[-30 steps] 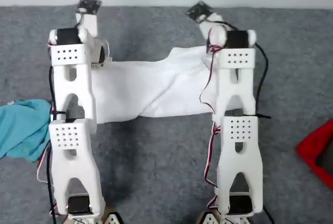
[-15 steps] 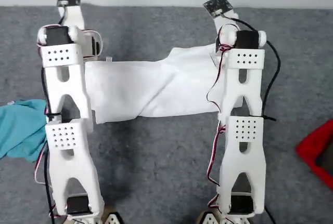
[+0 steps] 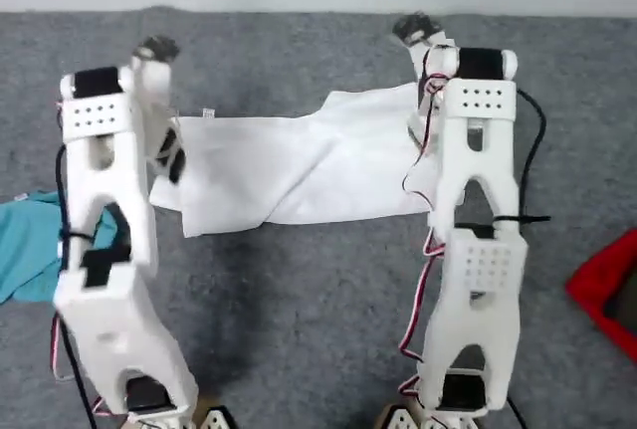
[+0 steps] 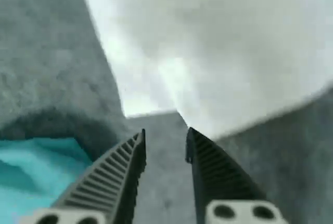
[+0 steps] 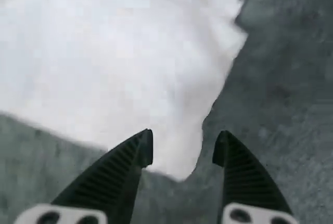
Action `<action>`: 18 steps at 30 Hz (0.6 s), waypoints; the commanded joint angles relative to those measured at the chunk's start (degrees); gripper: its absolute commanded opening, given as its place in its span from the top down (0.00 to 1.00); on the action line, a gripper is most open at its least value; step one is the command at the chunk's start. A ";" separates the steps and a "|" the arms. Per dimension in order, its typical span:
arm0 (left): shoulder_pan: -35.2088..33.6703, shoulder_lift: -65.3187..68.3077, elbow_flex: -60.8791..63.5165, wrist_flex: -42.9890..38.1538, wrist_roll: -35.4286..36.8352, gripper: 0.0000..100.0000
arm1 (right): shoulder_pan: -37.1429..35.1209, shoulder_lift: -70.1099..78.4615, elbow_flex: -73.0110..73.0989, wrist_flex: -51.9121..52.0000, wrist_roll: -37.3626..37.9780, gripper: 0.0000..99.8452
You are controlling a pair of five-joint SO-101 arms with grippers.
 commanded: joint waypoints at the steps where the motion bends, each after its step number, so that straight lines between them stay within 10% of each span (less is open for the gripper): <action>1: 1.58 -11.34 14.64 1.49 -8.00 0.87 | 0.66 -12.62 17.67 2.24 9.41 0.79; 10: 4.40 -0.62 18.51 1.41 -0.70 0.86 | 4.70 -18.33 32.09 2.07 12.57 0.54; 18: 8.79 13.27 11.74 -2.46 6.59 0.86 | 1.01 -17.01 33.32 -1.80 15.47 0.52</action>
